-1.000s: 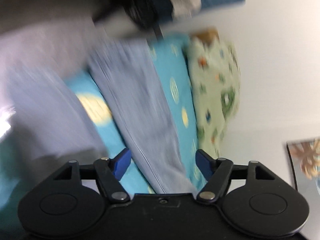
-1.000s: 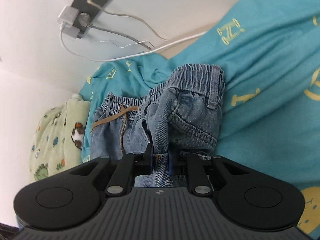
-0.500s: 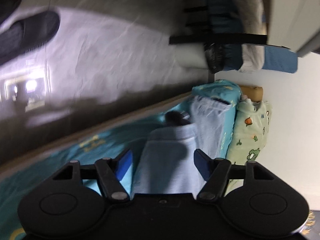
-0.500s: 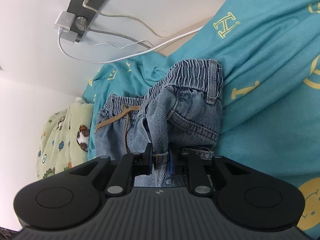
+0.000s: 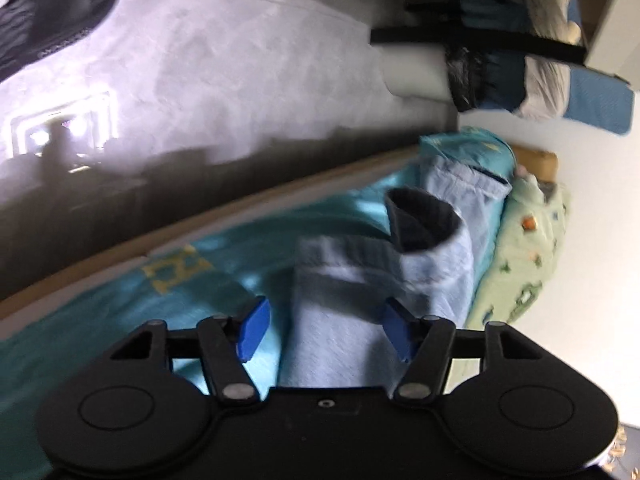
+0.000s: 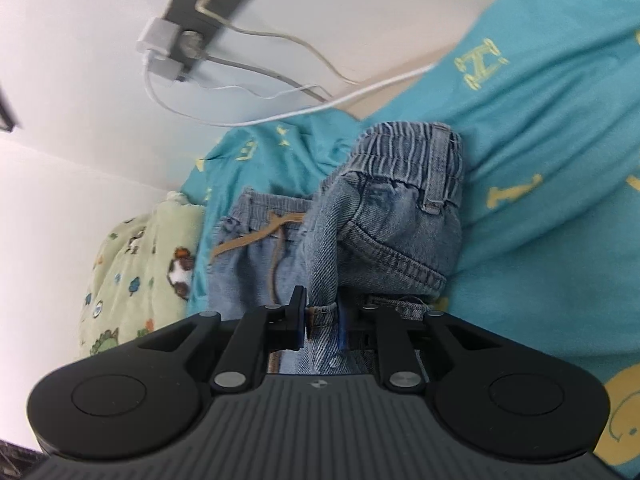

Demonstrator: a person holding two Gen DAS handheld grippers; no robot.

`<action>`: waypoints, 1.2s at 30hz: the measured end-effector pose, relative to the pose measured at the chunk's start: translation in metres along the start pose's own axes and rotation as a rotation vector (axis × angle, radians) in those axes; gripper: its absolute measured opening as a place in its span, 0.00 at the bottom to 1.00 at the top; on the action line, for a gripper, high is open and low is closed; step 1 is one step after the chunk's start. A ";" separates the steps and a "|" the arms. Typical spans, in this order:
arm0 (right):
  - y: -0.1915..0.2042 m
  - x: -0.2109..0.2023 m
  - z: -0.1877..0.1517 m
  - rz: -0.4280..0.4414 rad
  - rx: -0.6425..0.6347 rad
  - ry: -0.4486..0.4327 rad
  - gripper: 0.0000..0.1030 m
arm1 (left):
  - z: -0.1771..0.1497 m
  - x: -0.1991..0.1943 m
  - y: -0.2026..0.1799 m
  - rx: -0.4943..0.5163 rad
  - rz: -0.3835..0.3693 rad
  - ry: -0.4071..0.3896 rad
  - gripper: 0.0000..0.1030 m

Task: Fold clothes

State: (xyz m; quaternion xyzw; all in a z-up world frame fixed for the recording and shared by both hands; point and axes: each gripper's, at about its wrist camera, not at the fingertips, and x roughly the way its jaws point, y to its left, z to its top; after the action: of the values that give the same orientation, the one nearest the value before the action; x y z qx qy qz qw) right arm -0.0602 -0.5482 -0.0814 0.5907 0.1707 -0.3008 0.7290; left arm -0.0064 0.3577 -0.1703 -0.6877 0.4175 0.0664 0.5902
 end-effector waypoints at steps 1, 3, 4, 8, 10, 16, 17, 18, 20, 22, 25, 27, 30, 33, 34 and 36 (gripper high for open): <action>0.003 -0.001 0.000 0.005 -0.016 -0.002 0.15 | 0.000 -0.001 0.001 -0.002 -0.007 -0.003 0.57; 0.006 -0.001 -0.001 0.008 -0.042 -0.001 0.15 | 0.001 -0.002 0.005 -0.009 -0.001 -0.012 0.57; 0.007 0.000 -0.001 0.006 -0.050 0.000 0.15 | 0.000 -0.001 0.006 -0.009 0.003 -0.009 0.57; 0.005 0.004 0.000 -0.003 -0.045 0.007 0.15 | 0.001 0.007 0.002 0.011 0.020 -0.018 0.53; 0.004 0.004 0.000 -0.002 -0.033 0.009 0.15 | 0.001 0.010 0.001 -0.012 -0.016 -0.016 0.30; 0.005 0.001 0.000 0.020 -0.022 0.002 0.15 | -0.009 -0.005 -0.029 0.125 -0.013 -0.075 0.02; 0.006 0.000 0.000 0.027 -0.025 -0.003 0.14 | -0.011 -0.014 -0.034 0.142 -0.029 -0.095 0.01; 0.008 -0.001 0.000 0.037 -0.036 -0.007 0.14 | -0.013 -0.022 -0.039 0.160 -0.045 -0.115 0.01; 0.013 -0.004 0.000 0.065 -0.066 -0.015 0.13 | -0.016 -0.038 -0.050 0.189 -0.113 -0.119 0.01; 0.019 -0.007 -0.001 0.097 -0.100 -0.024 0.12 | -0.020 -0.057 -0.061 0.212 -0.174 -0.126 0.00; 0.025 -0.012 -0.002 0.155 -0.119 -0.048 0.11 | -0.027 -0.084 -0.071 0.209 -0.242 -0.154 0.00; 0.026 -0.016 -0.002 0.189 -0.118 -0.071 0.11 | -0.032 -0.095 -0.074 0.212 -0.252 -0.177 0.00; 0.021 -0.025 -0.001 0.209 -0.082 -0.123 0.11 | -0.040 -0.098 -0.069 0.192 -0.257 -0.196 0.00; 0.013 -0.028 0.000 0.164 -0.042 -0.141 0.11 | -0.042 -0.091 -0.069 0.185 -0.240 -0.212 0.00; 0.013 -0.026 0.000 0.135 -0.035 -0.132 0.11 | -0.041 -0.089 -0.071 0.181 -0.240 -0.209 0.00; 0.011 -0.020 0.000 0.108 -0.026 -0.107 0.11 | -0.038 -0.083 -0.081 0.184 -0.238 -0.209 0.00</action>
State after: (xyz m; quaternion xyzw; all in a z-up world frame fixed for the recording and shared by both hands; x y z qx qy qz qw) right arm -0.0678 -0.5423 -0.0608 0.5723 0.1034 -0.2902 0.7600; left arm -0.0219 0.3625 -0.0499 -0.6646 0.2742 0.0287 0.6944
